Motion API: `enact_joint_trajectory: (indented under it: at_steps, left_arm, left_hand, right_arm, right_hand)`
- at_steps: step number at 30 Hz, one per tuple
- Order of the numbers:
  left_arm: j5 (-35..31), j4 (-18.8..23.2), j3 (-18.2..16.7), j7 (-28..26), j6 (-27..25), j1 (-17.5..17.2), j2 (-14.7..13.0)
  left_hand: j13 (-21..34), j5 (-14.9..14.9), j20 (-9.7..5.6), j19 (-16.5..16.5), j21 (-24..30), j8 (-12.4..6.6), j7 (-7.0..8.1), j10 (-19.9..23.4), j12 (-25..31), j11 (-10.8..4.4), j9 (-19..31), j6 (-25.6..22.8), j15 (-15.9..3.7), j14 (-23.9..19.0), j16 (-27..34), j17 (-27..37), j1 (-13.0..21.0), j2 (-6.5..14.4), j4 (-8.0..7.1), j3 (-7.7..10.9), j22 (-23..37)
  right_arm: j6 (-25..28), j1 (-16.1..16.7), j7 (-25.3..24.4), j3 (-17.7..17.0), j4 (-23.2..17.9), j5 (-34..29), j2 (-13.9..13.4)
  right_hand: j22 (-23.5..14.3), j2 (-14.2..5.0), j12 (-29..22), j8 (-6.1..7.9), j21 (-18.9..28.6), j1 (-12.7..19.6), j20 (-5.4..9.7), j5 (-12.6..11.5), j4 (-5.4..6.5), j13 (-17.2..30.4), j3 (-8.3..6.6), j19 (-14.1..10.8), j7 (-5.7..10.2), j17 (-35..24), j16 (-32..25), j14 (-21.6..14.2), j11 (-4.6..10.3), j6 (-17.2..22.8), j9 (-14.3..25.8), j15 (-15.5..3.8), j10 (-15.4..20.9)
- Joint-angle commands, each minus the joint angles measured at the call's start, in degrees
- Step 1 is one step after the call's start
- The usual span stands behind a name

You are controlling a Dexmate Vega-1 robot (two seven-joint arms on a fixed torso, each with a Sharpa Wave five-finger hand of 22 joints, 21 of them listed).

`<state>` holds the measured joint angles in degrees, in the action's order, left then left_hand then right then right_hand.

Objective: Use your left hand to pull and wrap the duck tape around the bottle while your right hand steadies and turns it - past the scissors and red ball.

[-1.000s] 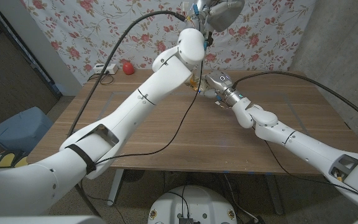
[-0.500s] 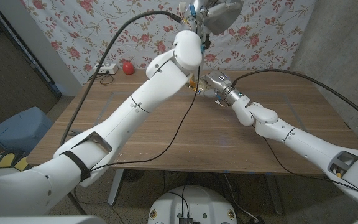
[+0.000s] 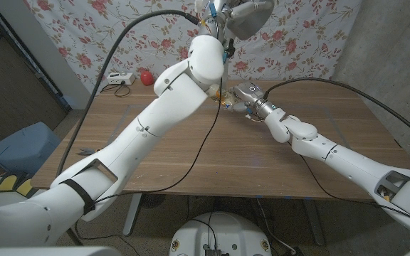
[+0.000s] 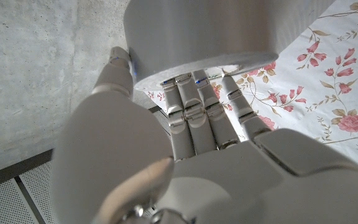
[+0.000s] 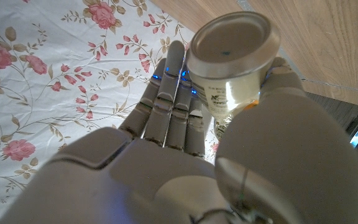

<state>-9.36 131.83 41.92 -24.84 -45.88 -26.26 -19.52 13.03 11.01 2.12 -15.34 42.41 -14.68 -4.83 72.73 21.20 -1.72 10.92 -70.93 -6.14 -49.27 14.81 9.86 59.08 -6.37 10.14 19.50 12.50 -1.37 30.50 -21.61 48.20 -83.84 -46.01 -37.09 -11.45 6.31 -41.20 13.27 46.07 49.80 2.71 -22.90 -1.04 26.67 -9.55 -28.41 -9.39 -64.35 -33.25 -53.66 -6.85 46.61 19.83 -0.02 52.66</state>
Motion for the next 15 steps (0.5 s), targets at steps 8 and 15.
enact_joint_trajectory:
  at_steps: [8, 15]
  left_arm:
    - [8.49, 8.80, -4.37, 8.48, -4.18, -4.89, -7.53]
    - [13.09, 8.87, -6.88, 9.55, -0.21, -6.36, -9.69]
  left_hand:
    - [0.06, 0.54, -0.13, -0.47, 0.58, 0.20, -0.59, 6.12, 0.13, -5.90, 0.05, -0.92, -4.73, -1.23, -0.64, 0.01, 11.06, 9.72, -0.08, 0.87, 0.11]
    - [-0.02, 0.67, -0.22, -0.38, 0.74, 0.49, -0.89, 6.06, 0.01, -5.75, 0.04, -0.78, -4.72, -1.43, -0.92, -0.03, 11.06, 9.50, -0.14, 1.10, 0.08]
  right_arm:
    - [1.78, -0.25, -0.45, -0.01, -0.42, -0.57, 0.74]
    - [3.34, -0.53, -0.51, -0.23, -0.47, -0.64, 1.17]
  right_hand:
    - [-0.06, -15.29, 0.24, -0.01, 0.50, 9.74, 7.01, -0.18, 0.44, 0.04, 0.36, 0.44, 12.49, -0.19, 0.52, -7.52, 10.53, 16.44, 0.21, -12.26, 11.93]
    - [-0.02, -15.31, 0.42, -0.09, 0.68, 9.85, 7.02, -0.17, 0.57, 0.05, 0.52, 0.53, 12.53, -0.28, 0.66, -7.63, 10.44, 16.46, 0.25, -12.25, 11.95]
